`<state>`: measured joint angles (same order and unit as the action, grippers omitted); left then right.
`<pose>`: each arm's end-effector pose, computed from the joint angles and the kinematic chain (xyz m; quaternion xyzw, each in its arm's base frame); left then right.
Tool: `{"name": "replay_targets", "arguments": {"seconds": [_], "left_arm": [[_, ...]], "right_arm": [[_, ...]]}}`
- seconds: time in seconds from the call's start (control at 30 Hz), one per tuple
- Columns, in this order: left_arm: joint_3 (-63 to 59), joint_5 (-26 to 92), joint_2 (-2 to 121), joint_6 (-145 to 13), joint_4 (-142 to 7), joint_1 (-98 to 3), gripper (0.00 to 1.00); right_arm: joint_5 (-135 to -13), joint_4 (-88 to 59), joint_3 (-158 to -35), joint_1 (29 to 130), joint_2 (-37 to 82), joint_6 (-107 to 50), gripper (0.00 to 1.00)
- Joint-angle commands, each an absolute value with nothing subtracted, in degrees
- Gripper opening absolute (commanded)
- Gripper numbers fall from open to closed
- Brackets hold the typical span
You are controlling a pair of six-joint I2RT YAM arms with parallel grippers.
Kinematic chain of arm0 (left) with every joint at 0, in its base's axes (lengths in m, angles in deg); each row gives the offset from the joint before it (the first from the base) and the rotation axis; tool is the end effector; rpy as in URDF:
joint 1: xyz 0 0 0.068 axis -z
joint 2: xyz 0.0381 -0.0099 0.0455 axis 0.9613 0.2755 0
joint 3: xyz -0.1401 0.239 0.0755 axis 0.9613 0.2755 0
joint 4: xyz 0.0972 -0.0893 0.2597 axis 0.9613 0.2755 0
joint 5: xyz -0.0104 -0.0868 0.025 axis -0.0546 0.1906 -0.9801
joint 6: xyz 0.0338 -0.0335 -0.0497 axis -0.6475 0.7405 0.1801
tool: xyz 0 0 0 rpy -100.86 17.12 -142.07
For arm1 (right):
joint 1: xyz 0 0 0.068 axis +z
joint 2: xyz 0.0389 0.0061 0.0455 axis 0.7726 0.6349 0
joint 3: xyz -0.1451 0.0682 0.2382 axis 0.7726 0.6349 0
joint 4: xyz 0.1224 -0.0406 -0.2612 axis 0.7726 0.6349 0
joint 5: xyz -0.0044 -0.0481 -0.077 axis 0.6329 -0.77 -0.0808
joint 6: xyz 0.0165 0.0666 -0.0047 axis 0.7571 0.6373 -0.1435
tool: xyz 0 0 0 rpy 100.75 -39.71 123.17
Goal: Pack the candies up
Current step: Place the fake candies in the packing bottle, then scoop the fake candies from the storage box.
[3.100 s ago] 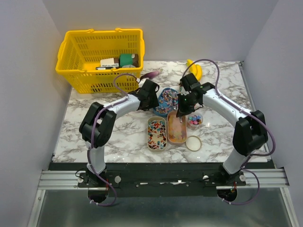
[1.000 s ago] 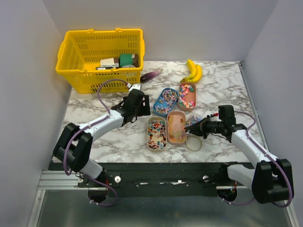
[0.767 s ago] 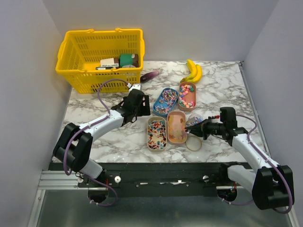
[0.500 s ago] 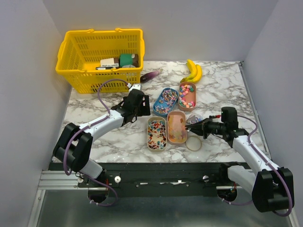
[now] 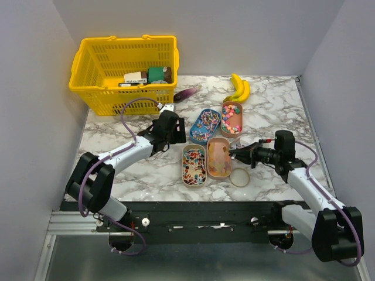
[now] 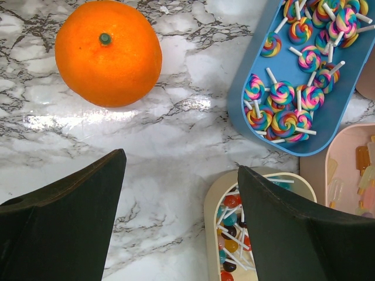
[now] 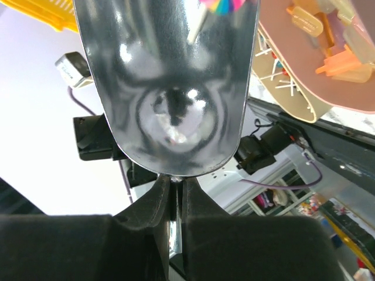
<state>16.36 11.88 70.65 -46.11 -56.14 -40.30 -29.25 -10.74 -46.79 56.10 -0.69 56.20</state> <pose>0.3083 -0.1909 0.2064 -0.0262 0.9096 -0.1296 0.3938 0.2201 0.0655 0.1898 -0.4017 -0.7207 -0.5642 0.0288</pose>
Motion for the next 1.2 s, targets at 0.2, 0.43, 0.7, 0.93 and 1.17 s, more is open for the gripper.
{"name": "replay_targets", "arguments": {"seconds": [0.2,0.43,0.7,0.93,1.17], "left_arm": [[14.57,12.08,70.67,-46.48,-54.94,-40.61,0.89],[14.22,12.17,70.94,-46.22,-54.94,-40.53,0.89],[13.26,13.57,72.34,-46.13,-55.38,-40.52,0.89],[9.83,16.29,75.94,-45.69,-55.9,-40.61,0.89],[4.65,19.37,82.18,-45.34,-53.62,-40.61,0.87]], "right_arm": [[-26.88,-25.87,-40.11,55.77,-3.43,72.23,0.01],[-24.42,-28.25,-41.69,55.77,-0.97,70.93,0.01],[-23.35,-7.53,-59.75,55.95,6.05,48.26,0.01],[-27.22,3.38,-74.63,60.85,19.58,38.4,0.01],[-26.35,4.27,-87.47,68.42,34.7,37.95,0.01]]}}
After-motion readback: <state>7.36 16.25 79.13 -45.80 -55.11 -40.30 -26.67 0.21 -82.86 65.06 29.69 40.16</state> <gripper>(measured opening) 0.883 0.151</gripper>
